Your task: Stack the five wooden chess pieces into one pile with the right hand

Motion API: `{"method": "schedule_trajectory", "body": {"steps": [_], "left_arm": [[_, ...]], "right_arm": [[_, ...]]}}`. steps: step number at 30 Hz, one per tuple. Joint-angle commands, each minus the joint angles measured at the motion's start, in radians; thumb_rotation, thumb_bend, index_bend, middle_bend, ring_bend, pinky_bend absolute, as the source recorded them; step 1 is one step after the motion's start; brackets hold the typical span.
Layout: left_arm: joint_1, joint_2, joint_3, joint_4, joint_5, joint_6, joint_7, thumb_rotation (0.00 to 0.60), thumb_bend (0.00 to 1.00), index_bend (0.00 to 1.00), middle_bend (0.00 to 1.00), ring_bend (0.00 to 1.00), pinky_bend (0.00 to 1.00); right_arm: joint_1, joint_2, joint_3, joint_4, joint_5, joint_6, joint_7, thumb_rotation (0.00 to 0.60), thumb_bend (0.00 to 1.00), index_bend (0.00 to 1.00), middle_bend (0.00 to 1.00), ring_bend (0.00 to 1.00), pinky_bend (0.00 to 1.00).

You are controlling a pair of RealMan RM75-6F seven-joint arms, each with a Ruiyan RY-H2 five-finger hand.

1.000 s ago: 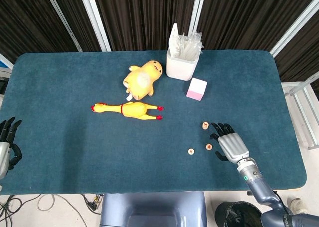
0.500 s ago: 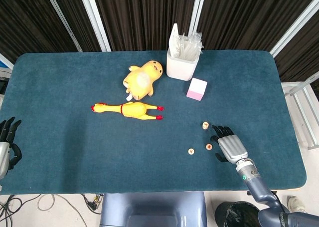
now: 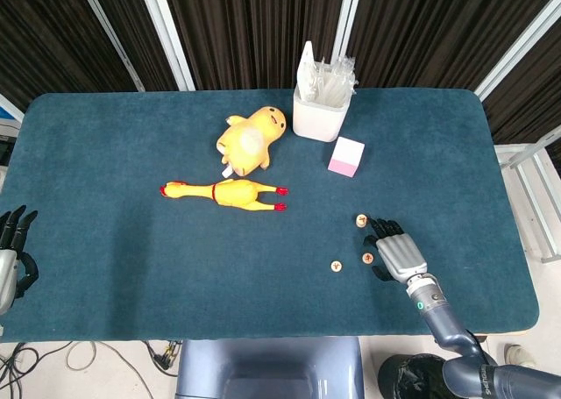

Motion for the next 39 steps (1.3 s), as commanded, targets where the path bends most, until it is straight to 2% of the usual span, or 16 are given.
{"method": "schedule_trajectory", "body": {"steps": [1,27,39], "left_arm": [[0.0,0.0,0.0,0.0,0.0,0.0,0.0,0.6,0.82,0.1,0.0,0.0,0.01],[0.0,-0.002,-0.001,0.0,-0.002,0.0,0.006,0.6,0.82,0.1,0.0,0.0,0.01],[0.0,-0.002,-0.001,0.0,-0.003,0.001,0.008,0.6,0.82,0.1,0.0,0.0,0.01]], "right_arm": [[0.002,-0.005,0.005,0.005,0.005,-0.007,0.002,0.6,0.4,0.38,0.06,0.02,0.09],[0.013,-0.042,0.029,0.049,0.014,-0.036,0.004,0.6,0.4,0.48,0.06,0.02,0.08],[0.013,-0.048,0.032,0.06,0.013,-0.042,0.005,0.6,0.4,0.48,0.06,0.02,0.09]]}}
